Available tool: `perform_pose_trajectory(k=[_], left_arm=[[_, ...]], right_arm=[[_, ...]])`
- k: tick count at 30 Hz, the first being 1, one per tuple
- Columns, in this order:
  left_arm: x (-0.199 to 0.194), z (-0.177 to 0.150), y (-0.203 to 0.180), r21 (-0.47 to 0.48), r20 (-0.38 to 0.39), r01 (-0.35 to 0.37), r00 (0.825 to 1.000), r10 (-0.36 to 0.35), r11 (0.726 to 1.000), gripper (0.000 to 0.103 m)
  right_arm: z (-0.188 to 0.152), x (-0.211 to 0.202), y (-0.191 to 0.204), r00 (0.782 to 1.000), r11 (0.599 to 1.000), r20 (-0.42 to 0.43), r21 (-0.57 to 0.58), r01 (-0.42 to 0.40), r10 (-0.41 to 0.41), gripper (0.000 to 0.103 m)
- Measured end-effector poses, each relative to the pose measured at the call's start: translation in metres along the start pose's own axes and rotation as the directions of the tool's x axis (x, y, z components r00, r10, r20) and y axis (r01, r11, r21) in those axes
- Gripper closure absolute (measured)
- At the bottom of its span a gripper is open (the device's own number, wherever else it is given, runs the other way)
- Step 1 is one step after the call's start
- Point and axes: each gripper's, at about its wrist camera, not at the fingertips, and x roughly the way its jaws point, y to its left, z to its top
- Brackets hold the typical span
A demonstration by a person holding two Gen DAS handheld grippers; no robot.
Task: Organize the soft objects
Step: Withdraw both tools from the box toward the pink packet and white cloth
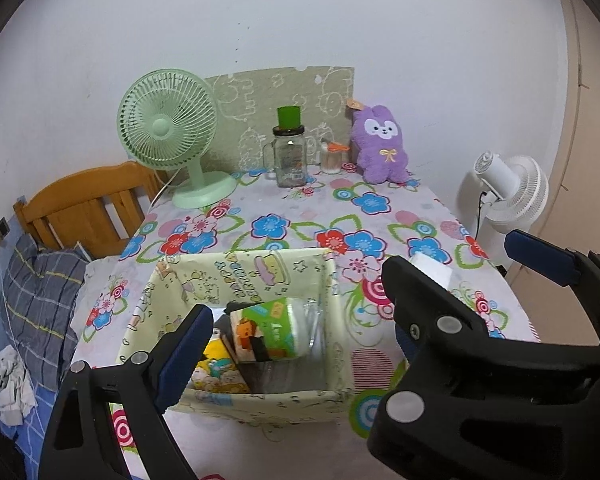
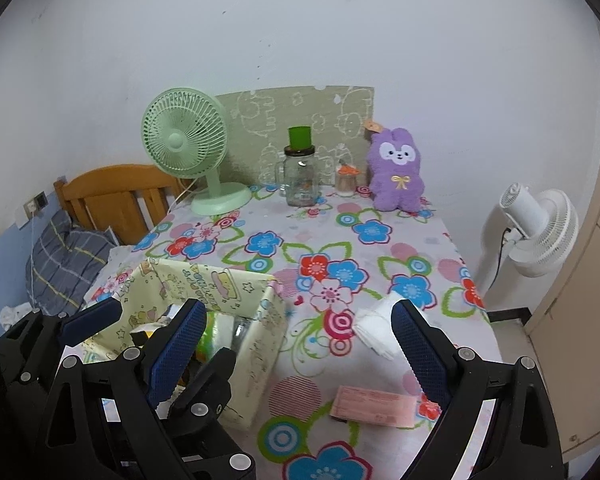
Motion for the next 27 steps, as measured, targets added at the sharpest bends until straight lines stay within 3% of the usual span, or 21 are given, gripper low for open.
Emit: perform_pose_trajectory(k=[27], left_arm=[[0.004, -0.017, -0.067, 0.043, -0.040, 0.083, 0.996, -0.081, 0.996, 0.007]], right_arm=[[-0.031, -0.023, -0.063, 0.998, 0.996, 0.008, 0.056, 0.068, -0.068, 0.007]])
